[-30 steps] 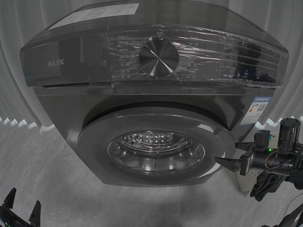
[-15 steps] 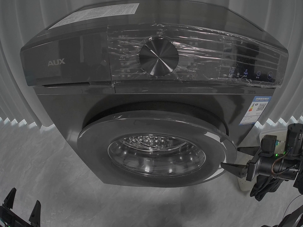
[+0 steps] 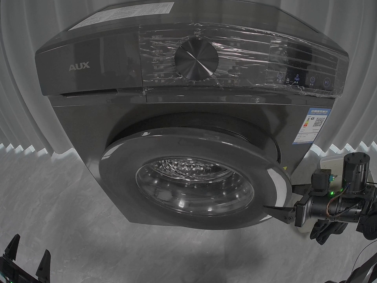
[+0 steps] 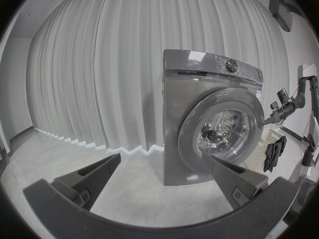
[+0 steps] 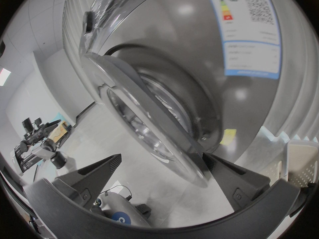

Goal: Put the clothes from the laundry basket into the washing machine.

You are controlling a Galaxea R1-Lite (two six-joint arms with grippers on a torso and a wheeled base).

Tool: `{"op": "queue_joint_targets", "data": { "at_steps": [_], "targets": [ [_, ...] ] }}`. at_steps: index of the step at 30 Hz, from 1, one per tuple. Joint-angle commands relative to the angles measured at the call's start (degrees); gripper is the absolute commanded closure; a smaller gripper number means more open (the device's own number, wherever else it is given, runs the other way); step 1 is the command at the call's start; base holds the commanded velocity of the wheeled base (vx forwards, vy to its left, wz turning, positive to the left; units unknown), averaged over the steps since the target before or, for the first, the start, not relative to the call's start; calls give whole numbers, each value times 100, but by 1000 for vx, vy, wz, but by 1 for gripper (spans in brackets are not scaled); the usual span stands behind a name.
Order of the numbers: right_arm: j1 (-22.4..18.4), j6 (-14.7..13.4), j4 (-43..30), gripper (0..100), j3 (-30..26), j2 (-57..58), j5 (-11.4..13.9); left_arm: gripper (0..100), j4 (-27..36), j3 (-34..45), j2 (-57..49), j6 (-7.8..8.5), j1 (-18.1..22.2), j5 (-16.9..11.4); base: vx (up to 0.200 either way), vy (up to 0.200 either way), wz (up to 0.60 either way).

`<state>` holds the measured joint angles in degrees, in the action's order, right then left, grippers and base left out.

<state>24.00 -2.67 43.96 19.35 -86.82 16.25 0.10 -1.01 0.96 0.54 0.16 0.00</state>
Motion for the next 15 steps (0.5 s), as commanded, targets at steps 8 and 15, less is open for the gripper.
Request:
{"op": "queue_joint_targets", "data": {
  "at_steps": [8,15],
  "targets": [
    [87,47,-89,0,-695,974,71,0,-1,92,-96,-1,2,0,0,0,0],
    [122,38,-45,0,-441,693,19,0,-1,92,-96,-1,2,0,-114,0,0]
  ]
}}
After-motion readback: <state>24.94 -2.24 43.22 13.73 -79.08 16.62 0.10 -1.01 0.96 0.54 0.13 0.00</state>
